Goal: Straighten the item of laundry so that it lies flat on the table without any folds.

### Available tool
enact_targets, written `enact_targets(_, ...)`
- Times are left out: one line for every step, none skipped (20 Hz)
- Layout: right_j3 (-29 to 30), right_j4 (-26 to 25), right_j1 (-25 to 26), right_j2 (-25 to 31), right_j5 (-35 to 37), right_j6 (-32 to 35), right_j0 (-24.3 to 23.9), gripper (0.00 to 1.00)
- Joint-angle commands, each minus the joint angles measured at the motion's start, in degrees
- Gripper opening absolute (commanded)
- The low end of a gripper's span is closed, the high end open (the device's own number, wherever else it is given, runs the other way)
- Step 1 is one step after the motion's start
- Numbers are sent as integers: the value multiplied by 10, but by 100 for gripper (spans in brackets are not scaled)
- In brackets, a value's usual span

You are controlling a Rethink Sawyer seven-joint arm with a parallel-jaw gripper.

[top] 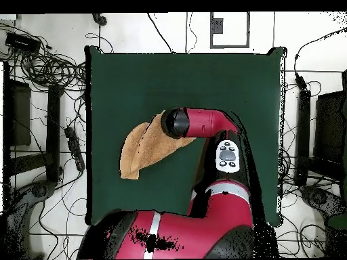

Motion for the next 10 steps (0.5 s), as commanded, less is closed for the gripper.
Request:
enact_targets(20,-71,-31,104,107,-222,-61,0)
enact_targets(21,-70,-30,105,111,-219,-61,0)
enact_targets(30,-70,-33,109,111,-210,-63,0)
enact_targets(34,-71,-40,115,117,-204,-66,0)
enact_targets(34,-71,-48,122,130,-201,-68,0)
enact_targets(36,-70,-60,129,147,-198,-68,0)
enact_targets(25,-69,-70,133,173,-193,-64,0)
enact_targets(29,-64,-88,138,196,-188,-61,0)
enact_targets(34,-60,-107,143,220,-182,-58,0)
enact_targets(37,-56,-125,145,241,-174,-52,0)
